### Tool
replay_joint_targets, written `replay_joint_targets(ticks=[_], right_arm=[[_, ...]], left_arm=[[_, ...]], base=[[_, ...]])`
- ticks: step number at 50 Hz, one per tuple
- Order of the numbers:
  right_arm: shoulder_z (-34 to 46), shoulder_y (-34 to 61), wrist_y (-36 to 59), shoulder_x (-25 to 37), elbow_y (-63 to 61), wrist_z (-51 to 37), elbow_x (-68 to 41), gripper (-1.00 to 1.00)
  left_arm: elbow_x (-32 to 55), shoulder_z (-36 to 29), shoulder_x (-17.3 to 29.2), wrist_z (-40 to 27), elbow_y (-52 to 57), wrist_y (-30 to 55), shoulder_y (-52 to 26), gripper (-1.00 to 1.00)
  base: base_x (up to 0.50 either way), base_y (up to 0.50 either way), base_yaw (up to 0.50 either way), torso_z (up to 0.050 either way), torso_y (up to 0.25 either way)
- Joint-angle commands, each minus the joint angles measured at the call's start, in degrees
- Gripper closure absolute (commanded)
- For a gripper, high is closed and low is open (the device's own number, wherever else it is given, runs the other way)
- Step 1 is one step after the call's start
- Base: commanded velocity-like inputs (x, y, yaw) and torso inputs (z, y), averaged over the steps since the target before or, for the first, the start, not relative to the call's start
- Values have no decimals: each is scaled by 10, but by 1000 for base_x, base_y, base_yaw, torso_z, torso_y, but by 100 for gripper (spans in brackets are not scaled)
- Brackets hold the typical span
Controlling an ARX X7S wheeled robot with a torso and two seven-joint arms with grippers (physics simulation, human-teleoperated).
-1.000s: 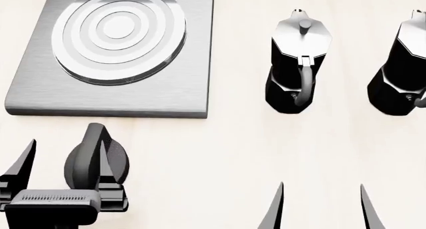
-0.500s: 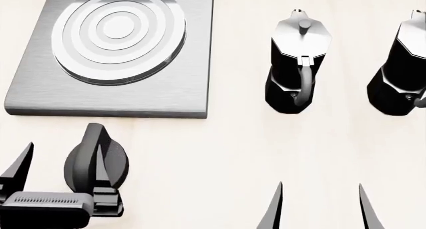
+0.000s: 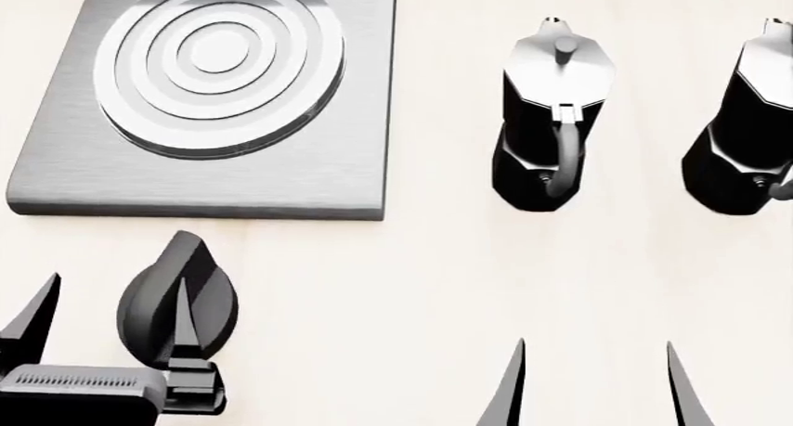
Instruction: Turn off the stove.
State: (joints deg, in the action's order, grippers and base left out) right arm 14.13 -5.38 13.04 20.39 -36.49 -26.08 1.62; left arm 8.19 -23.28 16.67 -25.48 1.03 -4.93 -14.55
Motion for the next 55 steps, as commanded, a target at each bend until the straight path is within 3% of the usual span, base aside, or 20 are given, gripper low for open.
replay_joint_targets(ticks=[1,55], right_arm=[[-11,0,6,-9,-2,8,13,-100],[-3,4,6,-3,0,-1,10,-100]], left_arm=[[5,42,3,-16,8,9,11,-100],[50,61,28,-27,60,49,44,-100]], base=[[0,0,0,0,0],[0,0,0,0,0]])
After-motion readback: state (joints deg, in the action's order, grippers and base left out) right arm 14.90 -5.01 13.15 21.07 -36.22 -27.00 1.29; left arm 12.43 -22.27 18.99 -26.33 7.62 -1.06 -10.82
